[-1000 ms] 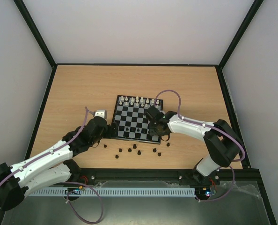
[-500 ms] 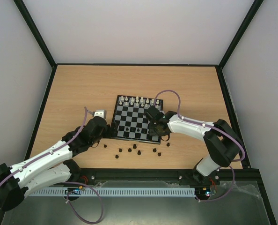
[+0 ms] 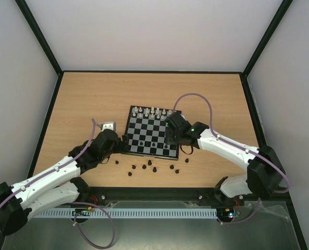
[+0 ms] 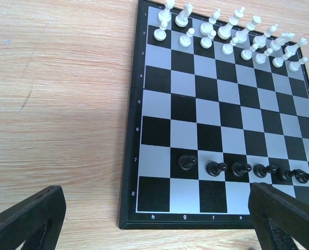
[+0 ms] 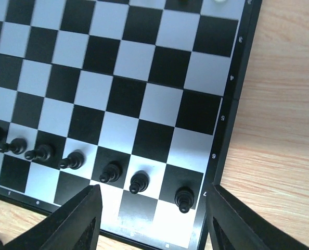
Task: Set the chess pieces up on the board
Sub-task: Pick up the chess piece at the center of the board.
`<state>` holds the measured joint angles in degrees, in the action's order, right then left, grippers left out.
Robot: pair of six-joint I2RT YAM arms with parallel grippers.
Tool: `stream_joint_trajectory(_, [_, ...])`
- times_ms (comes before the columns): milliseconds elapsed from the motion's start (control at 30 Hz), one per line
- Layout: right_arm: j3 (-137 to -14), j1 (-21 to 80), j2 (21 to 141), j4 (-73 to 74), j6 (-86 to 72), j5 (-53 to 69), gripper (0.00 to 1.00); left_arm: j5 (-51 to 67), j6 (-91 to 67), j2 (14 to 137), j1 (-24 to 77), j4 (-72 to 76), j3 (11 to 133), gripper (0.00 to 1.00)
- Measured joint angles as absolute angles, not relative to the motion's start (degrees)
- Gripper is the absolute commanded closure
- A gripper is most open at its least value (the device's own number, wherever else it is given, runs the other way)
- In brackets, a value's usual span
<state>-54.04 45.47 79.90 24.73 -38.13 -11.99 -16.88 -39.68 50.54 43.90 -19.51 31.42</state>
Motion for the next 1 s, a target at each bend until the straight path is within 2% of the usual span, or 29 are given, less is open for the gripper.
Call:
stream_joint_trajectory(233, [-53.95,45.52,76.31,23.31,-35.75,-12.08,0.13,-17.37,-40.71,50.68,43.48,-20.03,31.38,0.01])
stream_joint_trajectory(300, [-53.87,45.52,75.22,22.65,-34.87,-12.12,0.01,-17.47,-40.97,51.03,43.42,-20.03,31.38,0.01])
stream_joint_trajectory(1000, [-49.98,45.5,71.75,17.78,-30.96,-15.33,0.02,-17.52,-46.04,53.45,43.35,-21.32,28.64,0.01])
